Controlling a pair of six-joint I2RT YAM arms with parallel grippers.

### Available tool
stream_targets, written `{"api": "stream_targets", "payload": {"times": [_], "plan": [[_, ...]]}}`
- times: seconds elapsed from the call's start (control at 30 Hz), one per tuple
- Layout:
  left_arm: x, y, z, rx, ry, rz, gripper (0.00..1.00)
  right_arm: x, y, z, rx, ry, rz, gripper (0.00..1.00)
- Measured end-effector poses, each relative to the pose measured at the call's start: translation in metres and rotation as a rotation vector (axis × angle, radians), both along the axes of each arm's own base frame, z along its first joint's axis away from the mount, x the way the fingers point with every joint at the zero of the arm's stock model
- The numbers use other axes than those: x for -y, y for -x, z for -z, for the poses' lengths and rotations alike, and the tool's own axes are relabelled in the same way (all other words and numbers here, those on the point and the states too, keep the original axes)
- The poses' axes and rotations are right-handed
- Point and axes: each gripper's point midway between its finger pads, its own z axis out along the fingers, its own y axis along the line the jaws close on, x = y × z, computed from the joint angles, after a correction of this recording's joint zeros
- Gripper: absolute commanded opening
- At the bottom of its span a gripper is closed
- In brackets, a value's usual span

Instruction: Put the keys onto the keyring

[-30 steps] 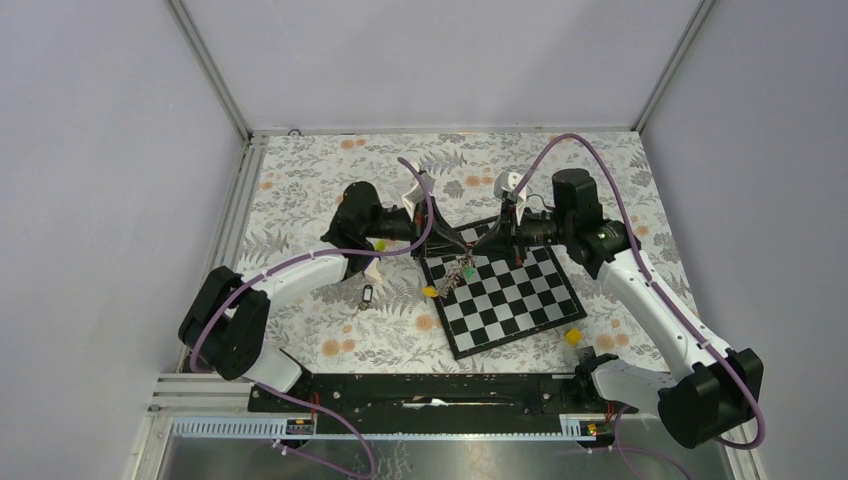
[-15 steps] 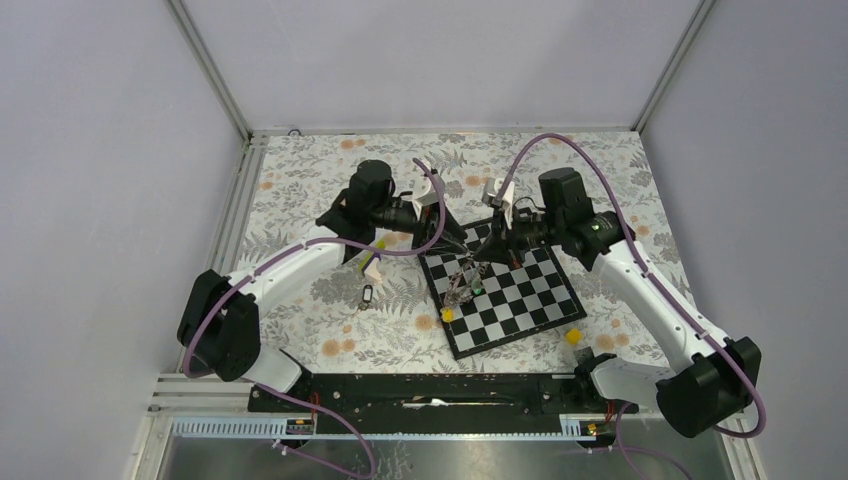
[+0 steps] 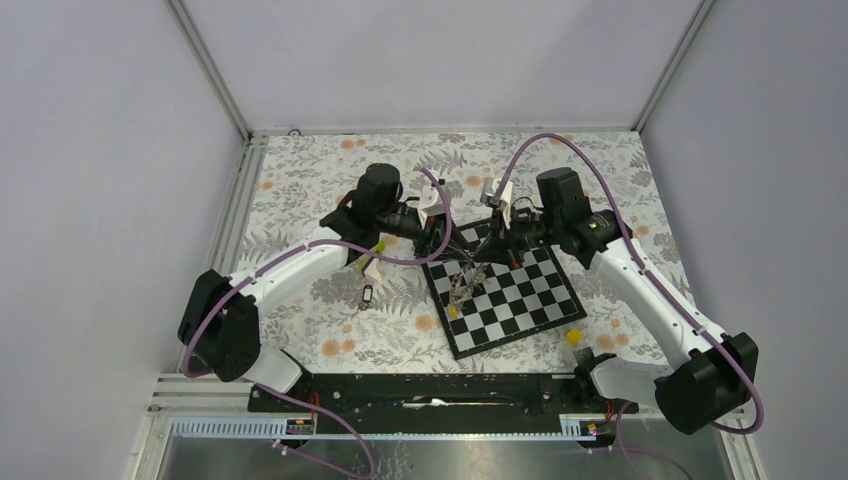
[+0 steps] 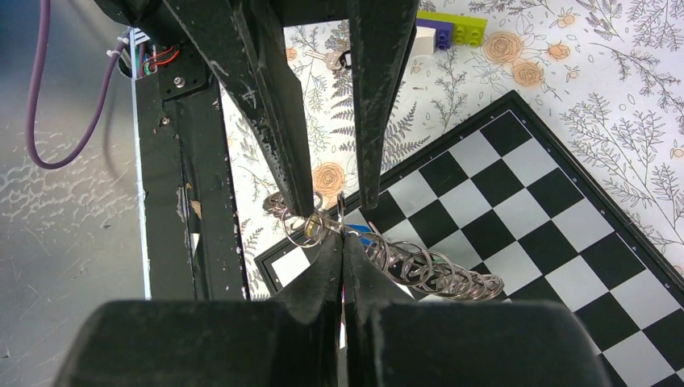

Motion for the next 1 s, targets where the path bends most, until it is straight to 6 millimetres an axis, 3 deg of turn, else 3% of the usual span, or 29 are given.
{"api": "stream_targets", "payload": {"times": [0.4,0.67,1.0], "plan": [[0.007,0.005,0.010,-0.014,-0.017,0.020,0.16,-0.001,-0.001,-0.001,0.003,-0.003,0.001,0.00],[0.007,0.004,0.010,-0.009,-0.017,0.020,0.30,-0.001,-0.001,0.000,0.004,-0.001,0.003,0.00],[0.006,0.004,0.011,-0.007,-0.021,0.019,0.27,0.001,-0.004,0.001,0.010,0.009,0.015,0.00]]}}
